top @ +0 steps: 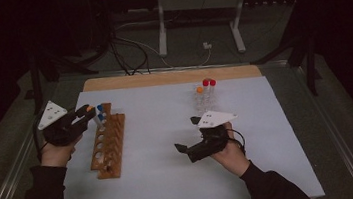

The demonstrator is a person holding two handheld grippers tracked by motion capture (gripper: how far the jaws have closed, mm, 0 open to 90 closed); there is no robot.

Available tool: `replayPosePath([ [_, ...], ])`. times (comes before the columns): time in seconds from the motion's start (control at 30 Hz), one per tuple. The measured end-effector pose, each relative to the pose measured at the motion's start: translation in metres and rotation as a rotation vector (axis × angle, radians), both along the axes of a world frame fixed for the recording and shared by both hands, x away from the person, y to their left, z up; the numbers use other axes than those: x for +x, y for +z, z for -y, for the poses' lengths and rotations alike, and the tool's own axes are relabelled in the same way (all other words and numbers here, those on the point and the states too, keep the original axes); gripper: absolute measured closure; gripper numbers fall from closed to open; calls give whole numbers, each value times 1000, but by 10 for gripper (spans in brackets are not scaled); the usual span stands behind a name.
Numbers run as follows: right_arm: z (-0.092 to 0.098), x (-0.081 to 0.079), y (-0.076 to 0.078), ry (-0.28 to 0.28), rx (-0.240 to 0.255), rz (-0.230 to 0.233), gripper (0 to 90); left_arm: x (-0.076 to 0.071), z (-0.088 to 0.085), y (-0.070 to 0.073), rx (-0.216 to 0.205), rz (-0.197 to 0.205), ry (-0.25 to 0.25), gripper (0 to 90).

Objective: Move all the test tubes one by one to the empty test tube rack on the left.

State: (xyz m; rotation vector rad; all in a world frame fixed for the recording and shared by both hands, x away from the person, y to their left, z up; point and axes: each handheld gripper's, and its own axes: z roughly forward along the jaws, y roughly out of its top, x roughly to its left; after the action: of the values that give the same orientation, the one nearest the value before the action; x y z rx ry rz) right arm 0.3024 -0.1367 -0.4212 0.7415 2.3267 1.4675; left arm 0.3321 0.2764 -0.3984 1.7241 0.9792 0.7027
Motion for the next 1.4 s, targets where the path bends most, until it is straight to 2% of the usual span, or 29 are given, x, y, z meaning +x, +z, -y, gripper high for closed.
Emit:
replayPosePath([
  [0.13, 0, 0, 0, 9, 1, -4, 0, 1, 0, -8, 0, -27, 6, 713],
  [0.23, 0, -1, 0, 14, 1, -8, 0, 2, 2, -16, 24, -52, 5, 713],
  [0.3, 0, -1, 0, 16, 2, -8, 0, 3, 2, -20, 25, -69, 2, 713],
  [0.63, 1, -1, 1, 23, 11, -16, 0, 7, 5, -33, 53, -110, 5, 713],
  [0.77, 1, -2, 1, 25, 9, -15, 0, 8, 4, -37, 57, -127, 7, 713],
  [1.03, 2, -2, 3, 28, 14, -13, 0, 11, 8, -43, 94, -168, 4, 713],
  [1.4, 4, -2, 4, 29, 18, -10, 0, 12, 6, -43, 95, -189, -18, 704],
])
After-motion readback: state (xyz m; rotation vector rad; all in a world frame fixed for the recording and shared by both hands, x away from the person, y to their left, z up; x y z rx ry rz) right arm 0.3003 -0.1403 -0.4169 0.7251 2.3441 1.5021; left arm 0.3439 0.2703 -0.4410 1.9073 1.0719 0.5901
